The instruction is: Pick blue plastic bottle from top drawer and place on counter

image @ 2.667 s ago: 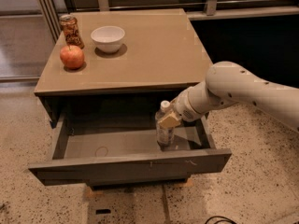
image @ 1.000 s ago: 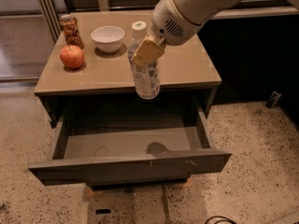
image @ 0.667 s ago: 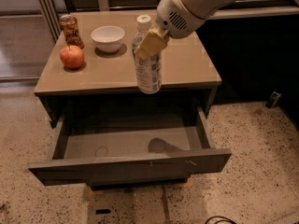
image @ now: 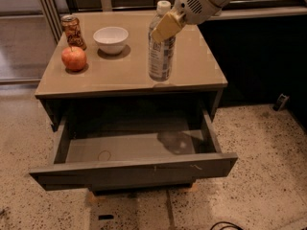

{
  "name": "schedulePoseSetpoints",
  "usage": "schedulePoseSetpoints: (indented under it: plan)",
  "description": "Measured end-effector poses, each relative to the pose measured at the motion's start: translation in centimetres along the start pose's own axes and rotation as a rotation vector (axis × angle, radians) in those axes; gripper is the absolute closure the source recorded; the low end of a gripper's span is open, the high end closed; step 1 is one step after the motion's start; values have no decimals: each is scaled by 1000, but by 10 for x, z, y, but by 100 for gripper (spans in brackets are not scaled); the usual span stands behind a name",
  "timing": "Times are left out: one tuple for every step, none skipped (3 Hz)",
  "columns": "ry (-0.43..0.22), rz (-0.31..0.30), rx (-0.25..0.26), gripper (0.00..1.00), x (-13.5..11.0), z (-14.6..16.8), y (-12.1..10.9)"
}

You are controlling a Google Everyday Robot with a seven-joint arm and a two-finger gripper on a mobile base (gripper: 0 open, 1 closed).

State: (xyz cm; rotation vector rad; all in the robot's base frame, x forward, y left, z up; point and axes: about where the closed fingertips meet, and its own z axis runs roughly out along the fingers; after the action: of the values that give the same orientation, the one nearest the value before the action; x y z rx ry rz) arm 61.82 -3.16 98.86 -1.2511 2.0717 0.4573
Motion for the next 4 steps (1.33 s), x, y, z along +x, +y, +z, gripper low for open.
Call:
schedulePoseSetpoints:
  plan:
    - [4,33,4,100,4,9,-17]
    - [22,44,14,100,9,18,-29]
    - [38,47,24,100,13,27,-37]
    - [43,44,36,100,15,34,-43]
